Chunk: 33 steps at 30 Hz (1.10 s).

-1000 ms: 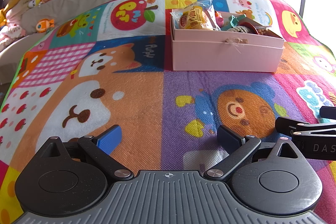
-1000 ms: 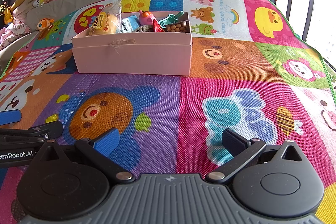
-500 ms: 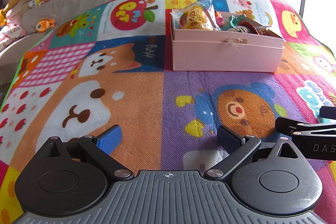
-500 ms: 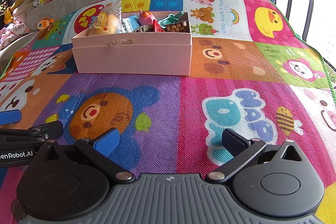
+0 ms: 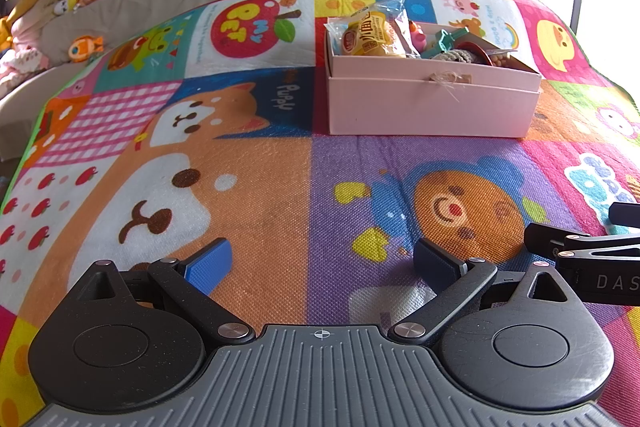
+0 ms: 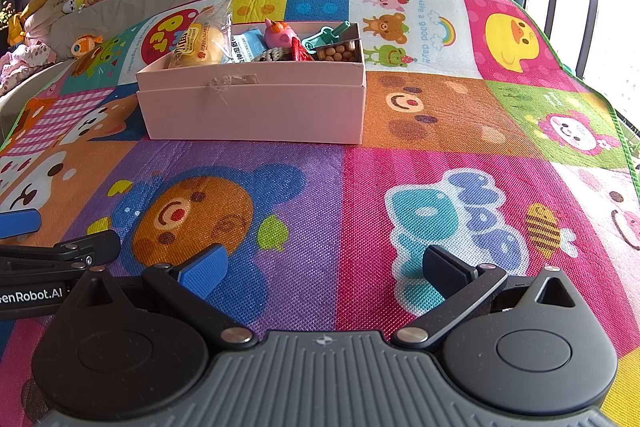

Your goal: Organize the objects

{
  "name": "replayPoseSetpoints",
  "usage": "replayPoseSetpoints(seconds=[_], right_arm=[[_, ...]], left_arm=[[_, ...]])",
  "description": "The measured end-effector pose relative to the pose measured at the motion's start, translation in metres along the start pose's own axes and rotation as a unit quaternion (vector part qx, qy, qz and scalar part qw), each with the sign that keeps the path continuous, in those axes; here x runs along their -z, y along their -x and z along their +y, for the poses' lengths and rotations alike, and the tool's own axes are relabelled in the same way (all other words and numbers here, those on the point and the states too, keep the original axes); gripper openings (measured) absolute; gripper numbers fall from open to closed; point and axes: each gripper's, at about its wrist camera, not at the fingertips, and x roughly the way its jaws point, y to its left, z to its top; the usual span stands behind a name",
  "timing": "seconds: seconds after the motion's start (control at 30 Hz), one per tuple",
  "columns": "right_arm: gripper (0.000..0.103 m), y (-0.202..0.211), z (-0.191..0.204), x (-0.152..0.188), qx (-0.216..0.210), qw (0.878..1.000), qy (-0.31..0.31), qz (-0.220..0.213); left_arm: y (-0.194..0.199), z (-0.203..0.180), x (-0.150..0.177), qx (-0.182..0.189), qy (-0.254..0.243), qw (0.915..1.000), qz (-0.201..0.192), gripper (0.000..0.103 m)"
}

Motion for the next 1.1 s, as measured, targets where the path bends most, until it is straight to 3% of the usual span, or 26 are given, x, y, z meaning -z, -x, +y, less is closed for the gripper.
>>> replayPoseSetpoints(seconds=[1.1], right_arm=[[0.103,-0.0002,-0.0002,0.0000,0.000,1.000,0.000,0.000]], left_arm=[[0.0006,-0.0035,-0.0005,0.001,0.001,1.0000,0.000,0.100]])
